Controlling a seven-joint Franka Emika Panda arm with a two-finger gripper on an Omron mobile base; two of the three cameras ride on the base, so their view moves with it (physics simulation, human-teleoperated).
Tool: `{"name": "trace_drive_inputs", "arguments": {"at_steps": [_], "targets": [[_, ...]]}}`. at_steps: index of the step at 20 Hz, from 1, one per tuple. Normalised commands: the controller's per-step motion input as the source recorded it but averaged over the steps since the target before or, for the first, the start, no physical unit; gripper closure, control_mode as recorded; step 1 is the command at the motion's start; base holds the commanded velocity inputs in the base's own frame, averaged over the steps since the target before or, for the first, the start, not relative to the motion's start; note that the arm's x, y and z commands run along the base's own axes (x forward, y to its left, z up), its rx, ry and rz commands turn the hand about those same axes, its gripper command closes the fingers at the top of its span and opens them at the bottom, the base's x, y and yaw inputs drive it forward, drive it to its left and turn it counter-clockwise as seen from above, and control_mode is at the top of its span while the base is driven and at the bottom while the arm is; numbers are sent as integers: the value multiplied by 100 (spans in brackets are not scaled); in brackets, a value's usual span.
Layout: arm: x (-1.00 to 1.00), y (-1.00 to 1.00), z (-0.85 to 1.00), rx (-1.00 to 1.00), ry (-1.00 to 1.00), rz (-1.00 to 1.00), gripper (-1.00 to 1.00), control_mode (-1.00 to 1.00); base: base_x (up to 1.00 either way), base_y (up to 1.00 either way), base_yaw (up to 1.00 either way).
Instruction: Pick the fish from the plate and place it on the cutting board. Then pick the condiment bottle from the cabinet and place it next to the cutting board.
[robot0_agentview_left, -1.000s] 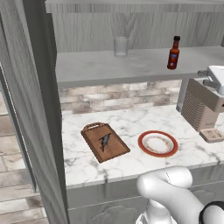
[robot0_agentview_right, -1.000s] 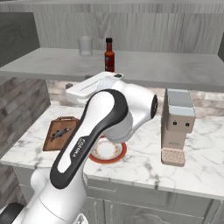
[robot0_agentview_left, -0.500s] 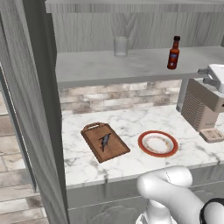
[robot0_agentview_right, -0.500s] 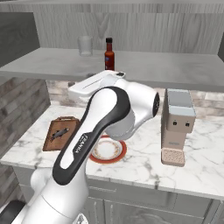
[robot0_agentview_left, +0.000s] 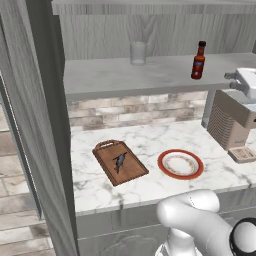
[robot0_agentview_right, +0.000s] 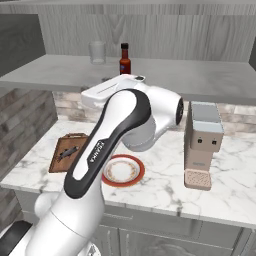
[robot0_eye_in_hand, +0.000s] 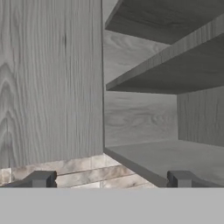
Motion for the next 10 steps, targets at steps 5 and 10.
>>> {"name": "trace_drive_inputs", "arguments": {"at_steps": [5,10], "targets": [[15,-9,12,0,0,0,-100,-100,0,0,0],[9,-13,13,0,0,0,-100,-100,0,0,0]]}}
